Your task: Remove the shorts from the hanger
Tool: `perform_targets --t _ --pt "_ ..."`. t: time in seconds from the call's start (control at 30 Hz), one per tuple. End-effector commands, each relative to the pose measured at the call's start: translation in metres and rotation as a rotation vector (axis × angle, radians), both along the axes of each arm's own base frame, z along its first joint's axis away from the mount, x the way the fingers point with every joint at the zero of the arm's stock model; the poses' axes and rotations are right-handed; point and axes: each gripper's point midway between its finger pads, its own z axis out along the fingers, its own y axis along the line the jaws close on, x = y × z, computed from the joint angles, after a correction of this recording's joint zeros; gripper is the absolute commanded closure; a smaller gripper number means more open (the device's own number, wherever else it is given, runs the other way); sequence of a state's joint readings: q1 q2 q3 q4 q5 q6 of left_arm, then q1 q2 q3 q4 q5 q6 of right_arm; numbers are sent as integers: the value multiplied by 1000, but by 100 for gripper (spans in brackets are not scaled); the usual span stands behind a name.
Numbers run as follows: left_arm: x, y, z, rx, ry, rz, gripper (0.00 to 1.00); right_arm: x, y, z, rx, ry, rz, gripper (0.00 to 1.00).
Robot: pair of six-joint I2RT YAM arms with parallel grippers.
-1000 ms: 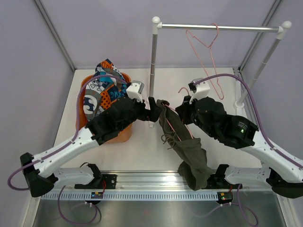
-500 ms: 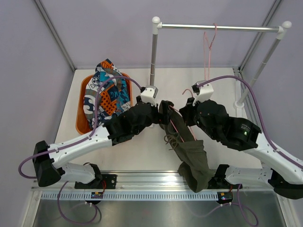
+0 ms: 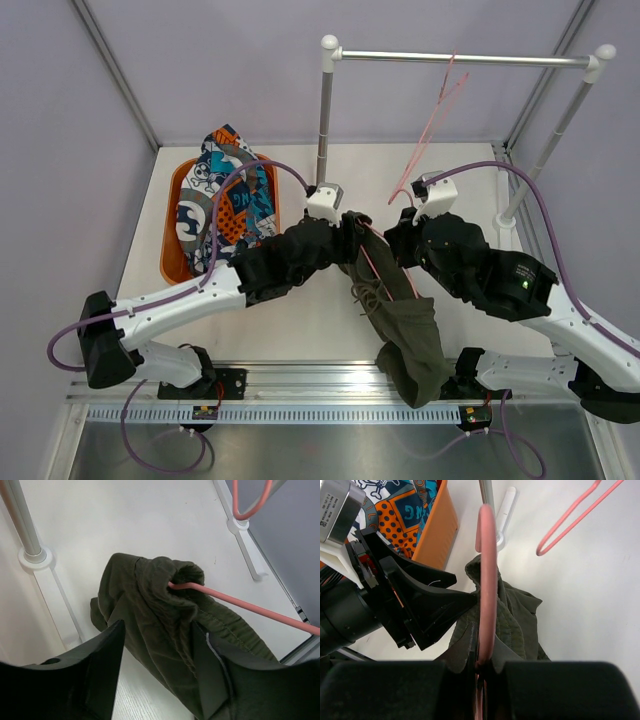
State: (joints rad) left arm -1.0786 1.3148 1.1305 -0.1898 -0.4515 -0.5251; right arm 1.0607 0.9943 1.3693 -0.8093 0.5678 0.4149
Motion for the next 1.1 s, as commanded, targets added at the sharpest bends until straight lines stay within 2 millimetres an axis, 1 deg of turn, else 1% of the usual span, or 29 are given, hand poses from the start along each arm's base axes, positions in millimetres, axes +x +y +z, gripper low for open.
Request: perform_targets --t 0.0,0.03,0.1,0.13,0.2,0.3,0.4,0.5,0.53,0.63,0.67,0.73,0.77,0.83,0.87,1.07 --pt "9 -6 30 -64 -53 33 45 2 0 21 68 -45 -20 100" --pt "7 -9 32 -68 -56 20 44 3 1 19 62 -44 -21 100" --pt "3 -13 36 -69 -66 5 38 5 -1 18 48 -46 -36 100" --pt "1 -15 40 -71 -66 1 37 5 -2 17 47 -46 -39 100" --pt "-2 -19 39 -57 -64 -13 37 5 -1 18 49 -49 -37 100" --pt "-1 -18 34 -41 -61 -4 37 5 -1 21 55 -52 -33 100" --pt "1 -16 27 -20 -57 18 42 4 -1 24 61 -55 -30 100" --pt "4 -12 26 -9 -59 42 49 4 -1 26 63 -55 -27 100" --pt "6 -10 25 -1 -61 55 55 3 -1 25 63 -55 -27 100" --pt "7 -7 26 6 -68 71 69 3 -1 26 65 -56 -26 100" --pt "8 -6 25 9 -68 77 78 3 -2 26 66 -56 -26 100" --pt "10 -4 26 20 -76 90 86 3 -2 26 66 -56 -27 100" --pt "11 -4 25 24 -78 92 92 2 -2 26 65 -54 -22 100" --pt "12 -2 25 32 -82 101 99 2 -2 28 67 -54 -20 100" --pt "13 -1 25 35 -84 108 100 2 -1 27 63 -53 -20 100" --pt "20 6 25 48 -95 145 100 2 -1 26 55 -49 -18 100"
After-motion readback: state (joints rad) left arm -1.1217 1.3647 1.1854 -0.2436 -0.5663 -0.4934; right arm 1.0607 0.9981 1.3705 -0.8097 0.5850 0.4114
